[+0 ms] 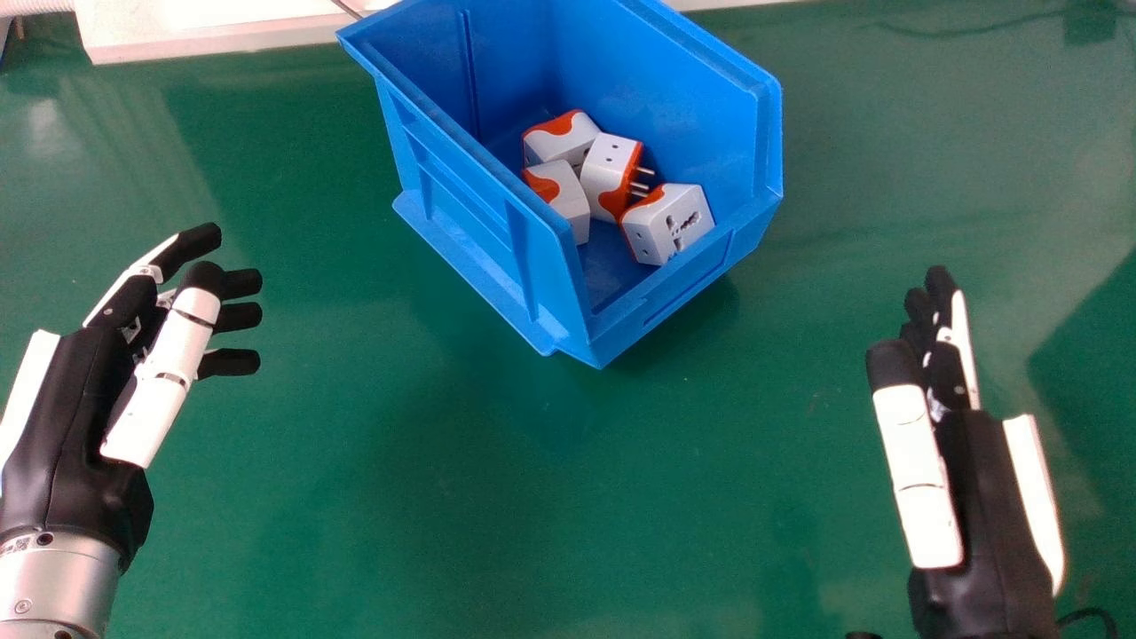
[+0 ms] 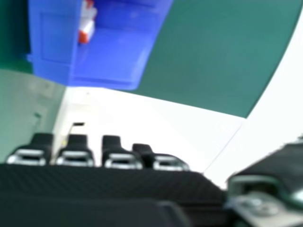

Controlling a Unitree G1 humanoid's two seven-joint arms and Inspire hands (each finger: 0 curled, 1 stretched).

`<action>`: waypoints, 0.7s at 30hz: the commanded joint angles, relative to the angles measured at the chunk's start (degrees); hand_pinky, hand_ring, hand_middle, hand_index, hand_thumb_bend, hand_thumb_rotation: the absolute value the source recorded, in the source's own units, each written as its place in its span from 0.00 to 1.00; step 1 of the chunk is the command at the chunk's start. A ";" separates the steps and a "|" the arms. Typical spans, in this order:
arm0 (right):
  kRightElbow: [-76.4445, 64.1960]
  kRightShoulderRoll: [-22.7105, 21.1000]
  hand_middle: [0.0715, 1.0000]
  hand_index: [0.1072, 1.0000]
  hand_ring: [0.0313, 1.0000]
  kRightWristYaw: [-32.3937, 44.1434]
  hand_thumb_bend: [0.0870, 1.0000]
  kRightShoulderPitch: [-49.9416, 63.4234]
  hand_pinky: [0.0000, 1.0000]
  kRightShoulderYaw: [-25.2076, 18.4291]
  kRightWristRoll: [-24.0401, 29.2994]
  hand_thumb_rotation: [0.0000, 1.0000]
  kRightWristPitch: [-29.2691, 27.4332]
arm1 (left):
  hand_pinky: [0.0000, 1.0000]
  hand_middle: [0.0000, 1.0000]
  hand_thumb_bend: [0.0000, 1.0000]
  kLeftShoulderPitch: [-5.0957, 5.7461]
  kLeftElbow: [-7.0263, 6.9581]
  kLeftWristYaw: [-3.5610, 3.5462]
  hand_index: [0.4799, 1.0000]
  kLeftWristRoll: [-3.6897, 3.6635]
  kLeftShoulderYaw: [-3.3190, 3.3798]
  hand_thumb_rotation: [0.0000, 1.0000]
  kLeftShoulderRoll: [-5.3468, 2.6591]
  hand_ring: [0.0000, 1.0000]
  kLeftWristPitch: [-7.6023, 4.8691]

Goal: Pick all objects and put in blue box

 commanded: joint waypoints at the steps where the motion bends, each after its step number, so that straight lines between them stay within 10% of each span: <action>1: -2.70 0.35 1.00 1.00 1.00 0.79 0.43 0.33 1.00 -0.63 0.88 1.00 0.17 | 0.64 0.76 0.38 -0.08 -0.31 -0.27 0.71 -0.64 0.74 0.74 0.88 0.74 -1.51; 21: -4.88 4.12 1.00 1.00 1.00 4.76 0.55 0.75 0.97 -2.92 12.01 1.00 0.62 | 0.64 0.77 0.34 -0.37 -0.47 0.21 0.72 -0.35 0.39 0.74 1.43 0.75 0.02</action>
